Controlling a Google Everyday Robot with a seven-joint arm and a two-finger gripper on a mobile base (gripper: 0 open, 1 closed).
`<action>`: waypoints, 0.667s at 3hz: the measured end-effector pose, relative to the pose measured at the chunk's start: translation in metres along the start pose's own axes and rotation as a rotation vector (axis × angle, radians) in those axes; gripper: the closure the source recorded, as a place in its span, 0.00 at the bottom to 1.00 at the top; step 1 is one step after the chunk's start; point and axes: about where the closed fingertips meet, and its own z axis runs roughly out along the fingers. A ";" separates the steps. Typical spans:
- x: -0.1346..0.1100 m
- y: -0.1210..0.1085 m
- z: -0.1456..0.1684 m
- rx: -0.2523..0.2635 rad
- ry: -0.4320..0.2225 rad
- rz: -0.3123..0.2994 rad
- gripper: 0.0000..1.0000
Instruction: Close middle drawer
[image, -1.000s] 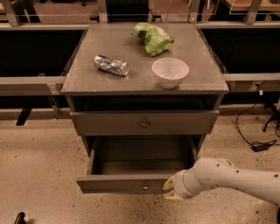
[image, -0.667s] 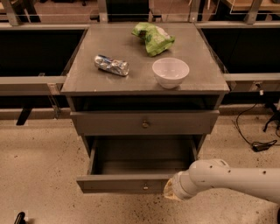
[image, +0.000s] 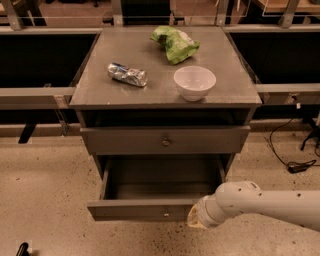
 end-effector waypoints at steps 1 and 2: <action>0.006 -0.005 0.020 -0.042 -0.029 0.015 1.00; 0.014 -0.009 0.034 -0.047 -0.033 0.040 1.00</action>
Offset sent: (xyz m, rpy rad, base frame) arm 0.0282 -0.0052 -0.0531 0.0438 0.0497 -0.0716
